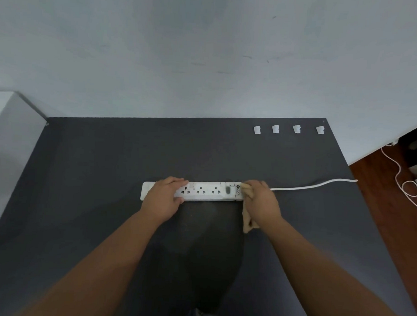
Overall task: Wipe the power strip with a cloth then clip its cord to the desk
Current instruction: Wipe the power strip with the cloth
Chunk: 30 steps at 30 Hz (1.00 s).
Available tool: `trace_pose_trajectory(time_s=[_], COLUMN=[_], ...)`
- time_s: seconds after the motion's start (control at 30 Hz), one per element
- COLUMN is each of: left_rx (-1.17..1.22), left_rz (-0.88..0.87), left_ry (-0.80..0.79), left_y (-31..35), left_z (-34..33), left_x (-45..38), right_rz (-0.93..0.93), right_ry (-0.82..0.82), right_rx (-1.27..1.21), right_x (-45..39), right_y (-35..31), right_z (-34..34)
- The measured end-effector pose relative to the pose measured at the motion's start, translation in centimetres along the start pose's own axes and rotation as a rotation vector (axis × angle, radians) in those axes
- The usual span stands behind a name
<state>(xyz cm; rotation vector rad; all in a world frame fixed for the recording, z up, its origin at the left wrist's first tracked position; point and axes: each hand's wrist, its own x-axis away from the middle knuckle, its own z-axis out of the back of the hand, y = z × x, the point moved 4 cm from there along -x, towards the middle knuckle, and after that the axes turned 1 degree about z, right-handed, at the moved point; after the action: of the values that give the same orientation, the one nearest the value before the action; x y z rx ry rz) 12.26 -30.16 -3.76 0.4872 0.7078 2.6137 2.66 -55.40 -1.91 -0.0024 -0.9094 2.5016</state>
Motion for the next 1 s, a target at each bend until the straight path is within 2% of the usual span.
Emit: trace_pose_trajectory(time_s=[0.1, 0.17, 0.2, 0.33, 0.4, 0.47, 0.53, 0.57, 0.63, 0.7, 0.77, 0.9, 0.97, 1.0], left_rx=[0.001, 0.008, 0.007, 0.002, 0.008, 0.017, 0.015, 0.013, 0.019, 0.022, 0.023, 0.042, 0.048, 0.037], left_rz=[0.013, 0.013, 0.01, 0.009, 0.011, 0.01, 0.007, 0.006, 0.005, -0.001, -0.001, -0.01, -0.022, -0.021], left_ry=[-0.006, -0.005, -0.004, 0.01, 0.014, 0.018, 0.016, 0.01, 0.006, 0.013, 0.017, 0.026, 0.022, 0.018], left_y=[0.1, 0.1, 0.2, 0.3, 0.2, 0.2, 0.2, 0.2, 0.2, 0.2, 0.1, 0.2, 0.1, 0.2], left_z=[0.1, 0.2, 0.3, 0.3, 0.2, 0.2, 0.3, 0.3, 0.2, 0.3, 0.2, 0.1, 0.1, 0.2], left_x=[-0.1, -0.1, 0.0, 0.2, 0.2, 0.3, 0.2, 0.1, 0.1, 0.2, 0.2, 0.2, 0.2, 0.2], right_rz=[0.046, 0.164, 0.208, 0.106, 0.098, 0.207, 0.325, 0.323, 0.18, 0.06, 0.039, 0.214, 0.259, 0.215], right_ry=[-0.098, -0.24, -0.259, -0.019, -0.061, -0.157, -0.257, -0.258, -0.125, -0.007, -0.063, -0.307, -0.29, -0.222], right_rx=[0.083, 0.041, 0.004, 0.013, 0.143, 0.248, 0.228, 0.177, 0.061, 0.047, 0.136, 0.167, 0.108, 0.067], right_x=[2.5, 3.8, 3.9, 1.1, 0.7, 1.7, 3.3, 3.6, 2.8, 1.7, 1.3, 2.6, 2.3, 1.5], right_y=[-0.4, -1.1, -1.7, -3.2, -3.9, -5.1, -6.1, -6.2, -5.6, -4.7, -4.9, -8.2, -9.1, -8.8], right_z=[-1.5, -1.9, -1.9, -1.7, -2.9, -4.9, -6.0, -5.7, -4.1, -2.8, -3.4, -6.4, -5.7, -4.9])
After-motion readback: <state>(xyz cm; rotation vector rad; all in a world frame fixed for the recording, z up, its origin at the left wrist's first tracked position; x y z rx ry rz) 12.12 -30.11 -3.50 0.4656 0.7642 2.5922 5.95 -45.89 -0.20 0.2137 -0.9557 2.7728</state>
